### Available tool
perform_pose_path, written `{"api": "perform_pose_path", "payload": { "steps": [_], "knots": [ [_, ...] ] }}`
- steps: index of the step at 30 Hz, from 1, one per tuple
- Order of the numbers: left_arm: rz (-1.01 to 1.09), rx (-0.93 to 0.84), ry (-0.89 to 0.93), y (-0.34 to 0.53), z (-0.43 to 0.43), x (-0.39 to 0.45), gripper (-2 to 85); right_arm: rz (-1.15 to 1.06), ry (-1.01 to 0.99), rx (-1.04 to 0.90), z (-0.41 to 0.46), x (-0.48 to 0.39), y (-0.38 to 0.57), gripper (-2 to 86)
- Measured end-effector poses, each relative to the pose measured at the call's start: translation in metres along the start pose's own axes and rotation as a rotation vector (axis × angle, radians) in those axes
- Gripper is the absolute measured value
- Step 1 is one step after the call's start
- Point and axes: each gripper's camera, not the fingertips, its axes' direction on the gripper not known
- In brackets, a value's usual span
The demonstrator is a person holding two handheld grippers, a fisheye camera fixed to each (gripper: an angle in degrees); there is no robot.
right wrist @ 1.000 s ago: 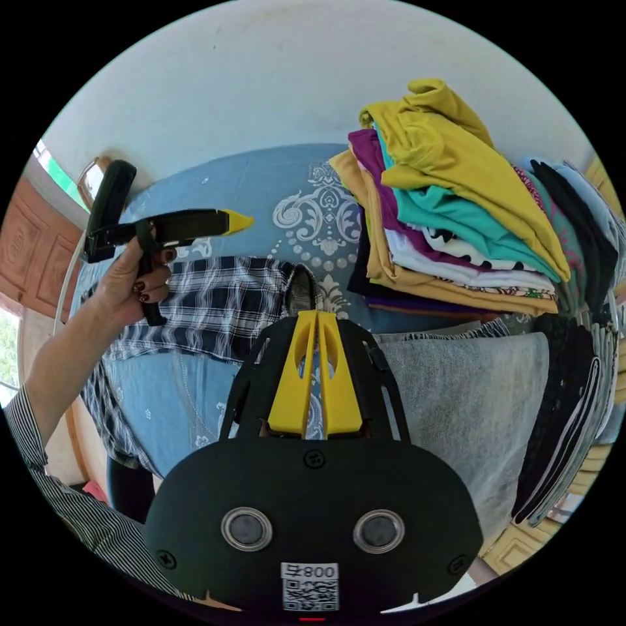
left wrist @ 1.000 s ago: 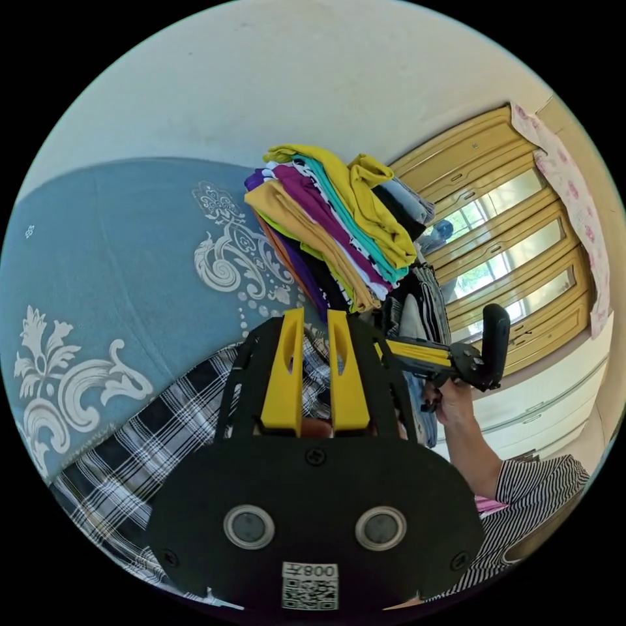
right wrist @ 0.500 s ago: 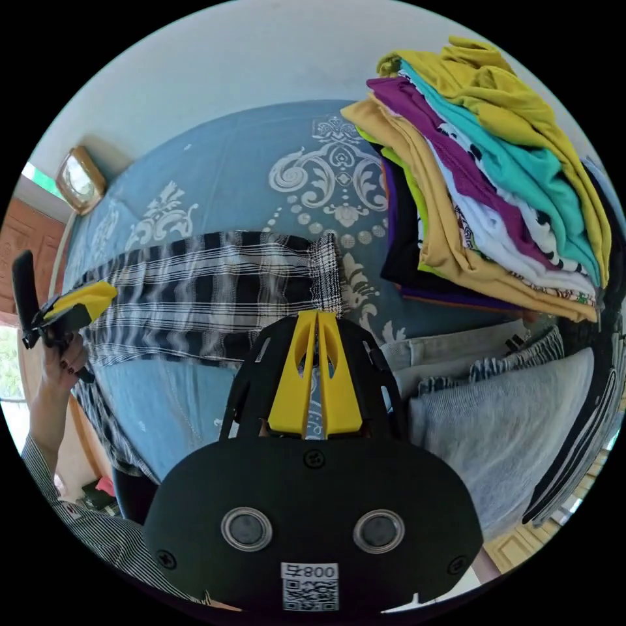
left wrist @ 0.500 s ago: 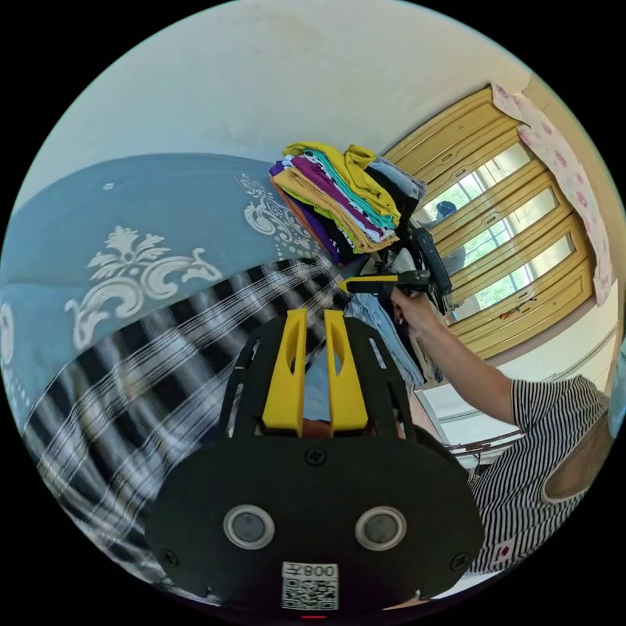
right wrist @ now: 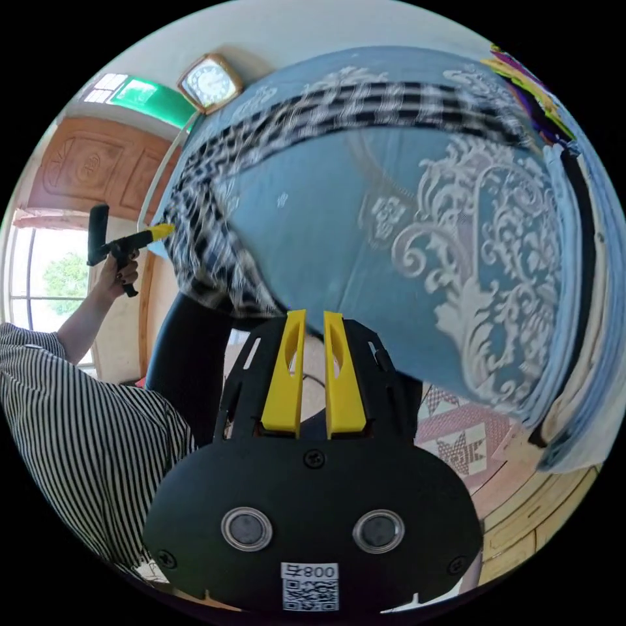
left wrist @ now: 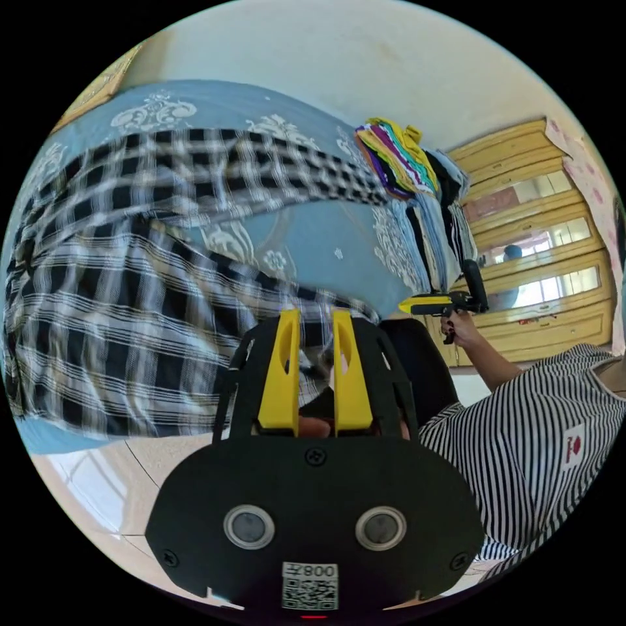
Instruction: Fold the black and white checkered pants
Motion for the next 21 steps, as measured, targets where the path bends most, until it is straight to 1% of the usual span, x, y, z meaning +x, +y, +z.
{"api": "perform_pose_path", "payload": {
  "steps": [1, 5, 7, 9, 15, 17, 19, 21],
  "knots": [
    [0.05, -0.038, -0.015, 0.002, 0.011, 0.011, 8.4, -0.005, 0.023, -0.022, 0.012, -0.006, 0.003, 6.0],
    [0.17, -0.085, -0.048, 0.004, 0.038, 0.039, 9.1, -0.009, 0.133, -0.093, 0.041, -0.017, 0.002, 6.9],
    [0.232, -0.103, -0.109, 0.007, 0.05, 0.052, 9.3, -0.015, 0.198, -0.136, 0.057, -0.022, -0.002, 7.4],
    [0.263, -0.13, -0.184, 0.011, 0.059, 0.057, 9.4, -0.025, 0.252, -0.129, 0.065, -0.026, -0.005, 7.8],
    [0.279, -0.241, -0.363, 0.028, 0.087, 0.054, 8.1, -0.045, 0.234, -0.173, 0.102, -0.036, -0.021, 7.9],
    [0.3, -0.242, -0.379, 0.035, 0.088, 0.055, 6.8, -0.05, 0.253, -0.195, 0.113, -0.038, -0.024, 7.2],
    [0.311, -0.24, -0.387, 0.044, 0.085, 0.055, 4.0, -0.047, 0.263, -0.223, 0.123, -0.036, -0.026, 4.1],
    [0.318, -0.222, -0.388, 0.052, 0.078, 0.055, 2.5, -0.045, 0.251, -0.236, 0.124, -0.034, -0.025, 2.8]
  ]
}}
